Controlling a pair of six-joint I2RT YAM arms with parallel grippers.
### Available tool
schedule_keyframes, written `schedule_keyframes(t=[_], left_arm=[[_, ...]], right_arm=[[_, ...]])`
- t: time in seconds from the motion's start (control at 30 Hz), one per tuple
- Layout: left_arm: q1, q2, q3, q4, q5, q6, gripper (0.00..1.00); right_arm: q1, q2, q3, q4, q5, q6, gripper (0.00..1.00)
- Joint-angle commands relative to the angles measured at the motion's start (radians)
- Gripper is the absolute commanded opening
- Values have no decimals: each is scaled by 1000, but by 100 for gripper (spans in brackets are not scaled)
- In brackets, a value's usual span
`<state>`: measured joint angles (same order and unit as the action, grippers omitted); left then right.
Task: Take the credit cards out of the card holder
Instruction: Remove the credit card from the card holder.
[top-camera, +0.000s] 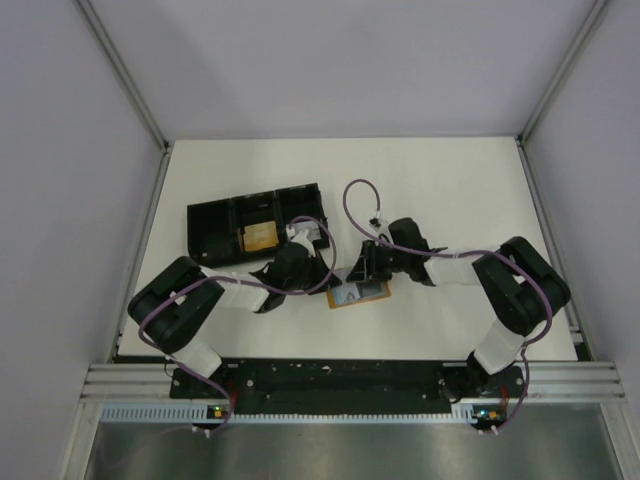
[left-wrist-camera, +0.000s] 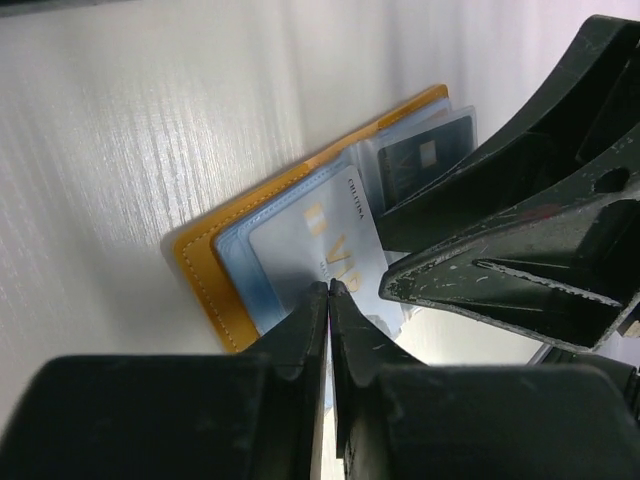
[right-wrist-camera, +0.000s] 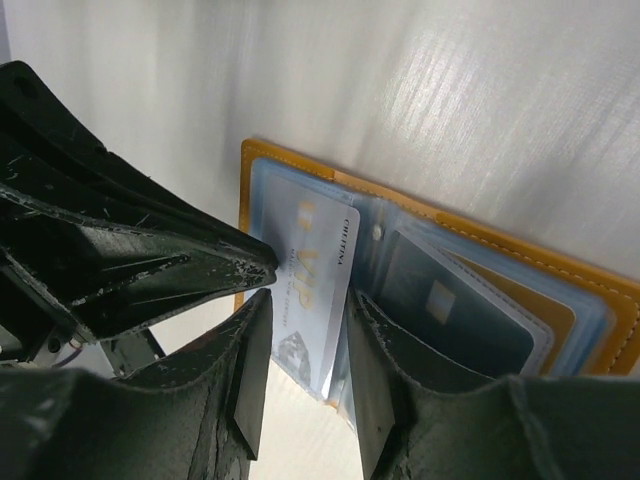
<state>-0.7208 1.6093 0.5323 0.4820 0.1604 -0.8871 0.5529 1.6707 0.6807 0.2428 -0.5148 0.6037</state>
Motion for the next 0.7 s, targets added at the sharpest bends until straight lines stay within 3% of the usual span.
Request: schedule_keyframes(t=[0.0, 0.17, 0.43, 0.67], left_arm=[[3, 27, -28, 50, 22, -24, 6], [3, 32, -57, 72, 31, -46, 0], [11, 24, -95, 115, 48, -64, 0], [37, -86, -137, 64, 19, -52, 12]], right_arm=[[-8, 29, -16, 99, -53, 16, 35], [-18, 37, -36, 142, -82, 42, 26], [-36, 58, -69, 245, -149, 76, 0], [-47, 38, -93, 256, -146, 73, 0]])
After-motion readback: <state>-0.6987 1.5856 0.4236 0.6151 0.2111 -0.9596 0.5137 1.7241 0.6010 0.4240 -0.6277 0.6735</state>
